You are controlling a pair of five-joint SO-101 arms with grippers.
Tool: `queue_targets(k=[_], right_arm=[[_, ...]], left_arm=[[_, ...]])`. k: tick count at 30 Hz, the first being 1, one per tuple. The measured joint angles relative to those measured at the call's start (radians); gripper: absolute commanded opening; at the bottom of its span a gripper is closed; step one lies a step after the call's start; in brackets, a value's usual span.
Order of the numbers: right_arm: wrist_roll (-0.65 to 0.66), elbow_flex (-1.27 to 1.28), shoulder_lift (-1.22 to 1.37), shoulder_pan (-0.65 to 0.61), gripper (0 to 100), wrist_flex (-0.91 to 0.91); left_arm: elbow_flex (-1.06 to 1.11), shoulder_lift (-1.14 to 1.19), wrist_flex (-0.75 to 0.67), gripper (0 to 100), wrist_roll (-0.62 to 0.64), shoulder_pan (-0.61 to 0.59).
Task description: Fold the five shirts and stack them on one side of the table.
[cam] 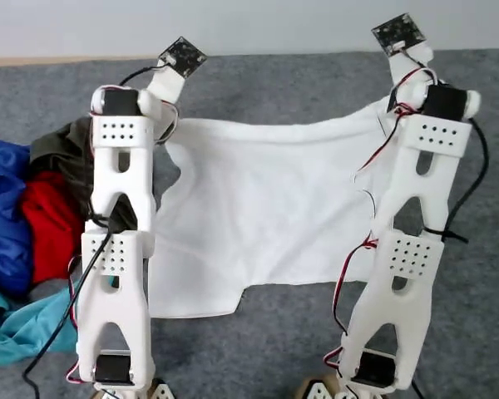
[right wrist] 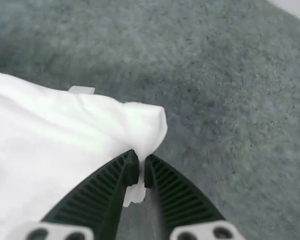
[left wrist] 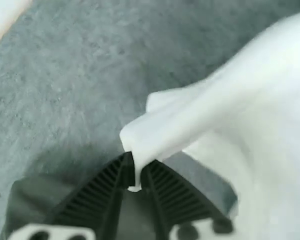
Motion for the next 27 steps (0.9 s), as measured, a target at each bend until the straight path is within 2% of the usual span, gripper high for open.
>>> queue_targets(k=[2, 9, 17, 21, 27], right_arm=[[0.023, -0.037, 0.000, 0.000, 1.0, 0.017], [0.089, -0.069, 0.000, 0.066, 1.0, 0.020], [0.098, -0.066, -0.037, 0.092, 1.0, 0.021], [0.069, 0.029, -0.104, 0.095, 1.0, 0.021], [0.011, 0.313, -0.288, 0.095, 1.0, 0.021]], left_arm=[[-0.035, 0.000, 0.038, 0, -0.012, 0.015], [-0.044, -0.038, 0.044, 0, -0.023, 0.057], [0.058, -0.127, 0.044, 0, -0.025, 0.083], [0.130, -0.184, 0.044, 0, -0.009, 0.083], [0.235, -0.270, 0.044, 0, 0.025, 0.074]])
